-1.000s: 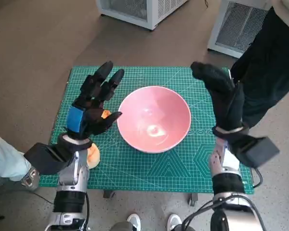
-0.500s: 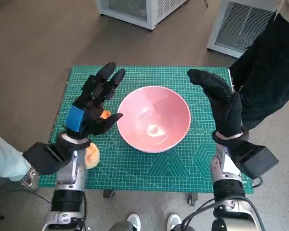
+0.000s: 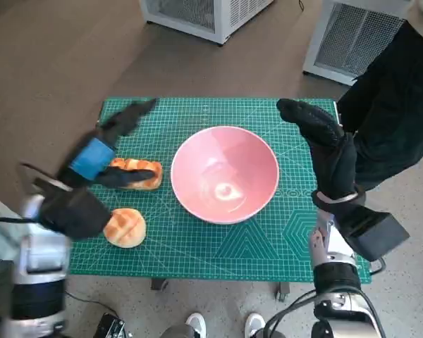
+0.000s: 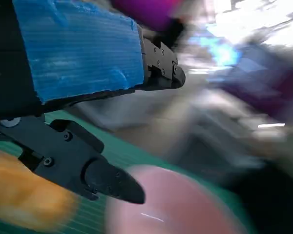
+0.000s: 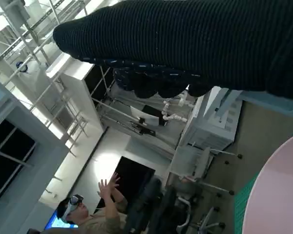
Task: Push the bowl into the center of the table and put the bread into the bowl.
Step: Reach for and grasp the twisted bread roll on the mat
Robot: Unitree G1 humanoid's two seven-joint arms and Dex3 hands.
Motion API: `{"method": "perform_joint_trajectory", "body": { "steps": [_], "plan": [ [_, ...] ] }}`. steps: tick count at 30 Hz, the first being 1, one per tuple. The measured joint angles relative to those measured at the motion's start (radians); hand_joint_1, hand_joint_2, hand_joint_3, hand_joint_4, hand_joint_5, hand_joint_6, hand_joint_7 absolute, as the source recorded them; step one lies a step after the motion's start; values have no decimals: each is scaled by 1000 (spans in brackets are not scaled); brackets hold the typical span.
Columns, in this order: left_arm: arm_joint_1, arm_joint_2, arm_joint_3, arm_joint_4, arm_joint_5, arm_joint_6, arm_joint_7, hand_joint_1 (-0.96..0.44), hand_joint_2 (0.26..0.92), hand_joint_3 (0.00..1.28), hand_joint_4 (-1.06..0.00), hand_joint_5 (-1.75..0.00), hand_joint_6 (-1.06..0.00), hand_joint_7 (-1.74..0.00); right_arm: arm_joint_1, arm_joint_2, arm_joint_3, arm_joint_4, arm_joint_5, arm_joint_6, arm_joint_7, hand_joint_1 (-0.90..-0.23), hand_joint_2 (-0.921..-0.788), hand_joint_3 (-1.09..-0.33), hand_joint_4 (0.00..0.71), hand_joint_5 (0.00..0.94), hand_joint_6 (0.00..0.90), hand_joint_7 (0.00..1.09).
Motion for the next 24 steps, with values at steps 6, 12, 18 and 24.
{"method": "perform_joint_trajectory", "body": {
  "steps": [6, 12, 18, 24],
  "plan": [
    [-30, 49, -49, -26, 66, 131, -28, 58, 706, 8, -156, -12, -325, -22, 1, -4, 6, 5, 0, 2, -15, -799, -921, -785, 206, 0, 35, 547],
    [-71, 68, -127, 23, 86, 174, -57, 24, 714, 8, -192, -14, -343, -17, 0, -3, 13, 18, -4, 2, -20, -799, -921, -785, 206, 1, 33, 552],
    [-129, 68, -203, 130, 99, 183, -67, 8, 718, 8, -210, -11, -359, -15, -3, -6, 12, 45, -7, 2, -29, -798, -921, -785, 206, 1, 31, 555],
    [-184, 67, -262, 244, 115, 179, -66, 26, 724, 8, -229, -9, -371, -11, -5, -9, 12, 53, -7, 2, -30, -796, -921, -786, 205, 0, 28, 557]
  ]
}}
